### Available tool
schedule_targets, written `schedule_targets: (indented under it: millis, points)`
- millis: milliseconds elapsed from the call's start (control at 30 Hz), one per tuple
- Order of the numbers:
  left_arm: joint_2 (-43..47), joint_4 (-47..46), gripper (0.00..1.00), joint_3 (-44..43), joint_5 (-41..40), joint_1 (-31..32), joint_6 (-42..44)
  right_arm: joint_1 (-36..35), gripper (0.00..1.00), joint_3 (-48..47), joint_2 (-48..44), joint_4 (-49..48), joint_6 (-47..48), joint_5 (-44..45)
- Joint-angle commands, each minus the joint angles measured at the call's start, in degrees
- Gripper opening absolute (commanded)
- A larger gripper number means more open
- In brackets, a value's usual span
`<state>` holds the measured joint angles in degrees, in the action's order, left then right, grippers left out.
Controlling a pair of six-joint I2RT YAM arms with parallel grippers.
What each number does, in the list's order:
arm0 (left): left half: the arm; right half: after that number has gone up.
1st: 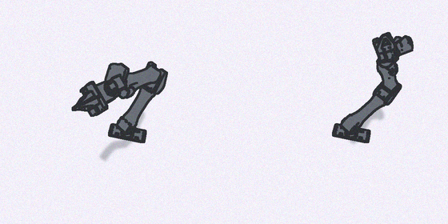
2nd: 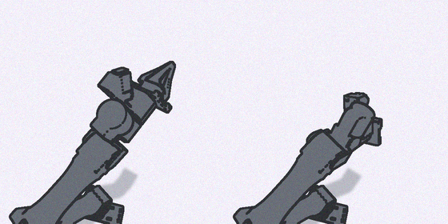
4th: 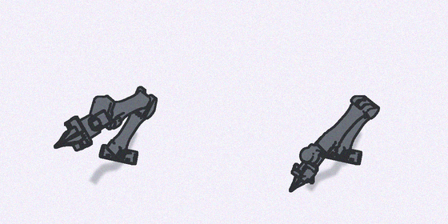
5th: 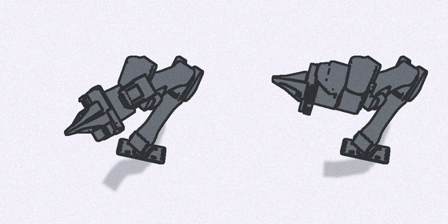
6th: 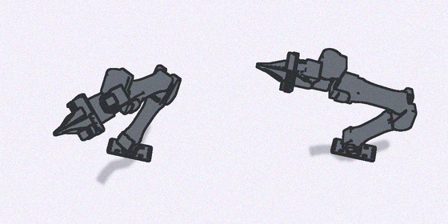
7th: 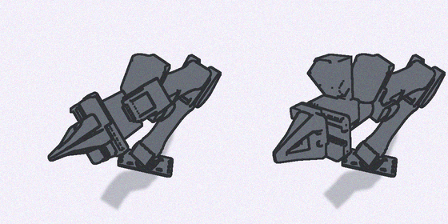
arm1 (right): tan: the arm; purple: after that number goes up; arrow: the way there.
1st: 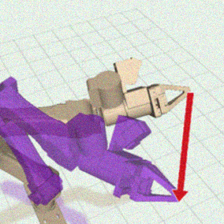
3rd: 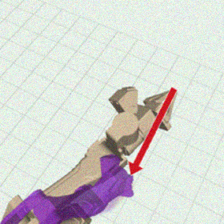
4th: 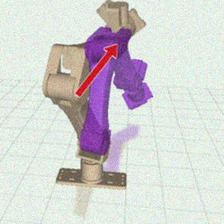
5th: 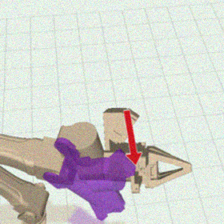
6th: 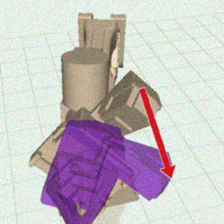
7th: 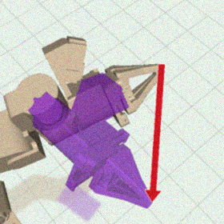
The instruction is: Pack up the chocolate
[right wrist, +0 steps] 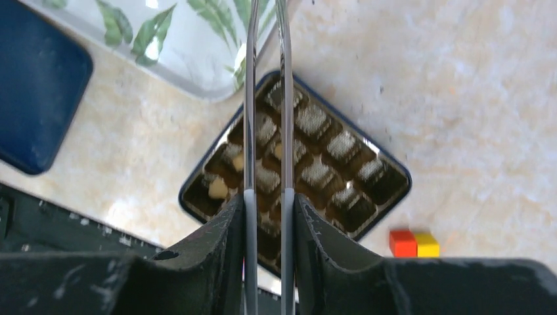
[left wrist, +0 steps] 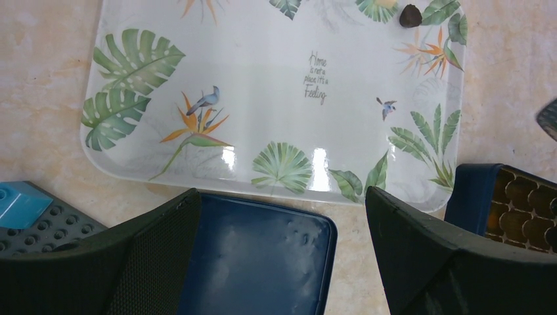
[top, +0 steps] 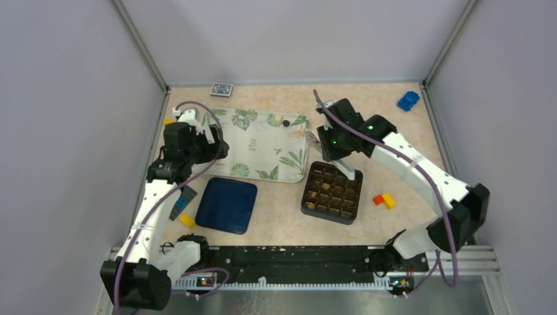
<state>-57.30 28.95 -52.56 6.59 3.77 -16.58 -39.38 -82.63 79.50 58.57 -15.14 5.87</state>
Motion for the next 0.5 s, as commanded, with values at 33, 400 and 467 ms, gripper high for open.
schedule_targets:
  millis: [33, 400, 467]
  points:
    - [-0.45, -3.62, 0.99, -0.34, -0.69, -0.17, 0.43, -0.70, 0.29, -3.99, 10.72, -14.61, 0.46, 2.63]
    - [-1.74, -2.90, 0.99, -0.62, -0.09, -0.17, 0.77, -1.14, 0.40, -13.08, 29.04, -21.40, -0.25, 7.38]
    - [-1.93, -2.68, 0.99, -0.54, 0.08, -0.17, 0.82, -1.14, 0.42, -13.77, 30.61, -22.05, -0.36, 8.27]
